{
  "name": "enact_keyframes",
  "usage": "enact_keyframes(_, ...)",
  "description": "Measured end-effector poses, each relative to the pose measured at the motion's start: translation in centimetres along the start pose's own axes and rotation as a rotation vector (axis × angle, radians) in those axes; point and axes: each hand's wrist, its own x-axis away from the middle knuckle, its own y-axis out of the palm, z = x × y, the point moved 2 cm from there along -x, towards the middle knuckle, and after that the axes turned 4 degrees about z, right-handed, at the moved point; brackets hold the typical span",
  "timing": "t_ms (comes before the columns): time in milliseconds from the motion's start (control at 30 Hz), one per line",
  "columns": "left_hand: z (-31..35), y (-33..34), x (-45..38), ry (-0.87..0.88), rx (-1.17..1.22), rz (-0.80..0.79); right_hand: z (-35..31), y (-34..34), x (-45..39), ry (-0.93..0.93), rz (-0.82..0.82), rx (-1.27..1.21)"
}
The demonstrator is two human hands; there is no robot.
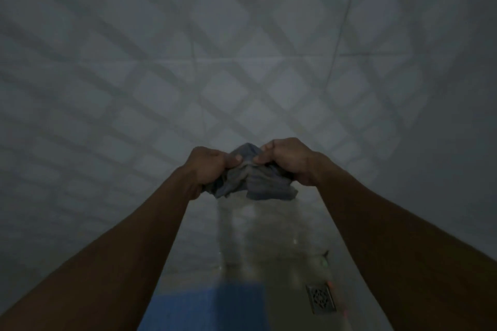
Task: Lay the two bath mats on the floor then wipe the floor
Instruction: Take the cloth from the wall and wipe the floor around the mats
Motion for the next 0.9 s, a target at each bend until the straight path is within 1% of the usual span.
enact_keyframes(133,3.8,-2.8,3.3,0.139,-0.077,0.026,-4.6,-0.6,3.5,-0.102,0.045,0.084)
enact_keyframes(300,6.6,-7.4,9.1,0.283,-0.179,0.152,-10.4,0.4,9.3,-0.275,0.067,0.177)
enact_keyframes(433,10.0,-10.3,13.0,0.423,-0.187,0.254,-14.7,0.3,13.3,-0.42,0.112,0.271)
enact_keyframes(500,12.5,-11.1,14.6,0.486,-0.186,0.288,-16.8,-0.3,15.0,-0.481,0.171,0.301)
enact_keyframes(667,18.1,-10.9,17.1,0.602,-0.195,0.261,-20.9,-3.4,17.8,-0.573,0.362,0.358)
enact_keyframes(900,24.4,-7.7,16.2,0.774,-0.162,0.235,-24.4,-9.4,18.6,-0.728,0.575,0.433)
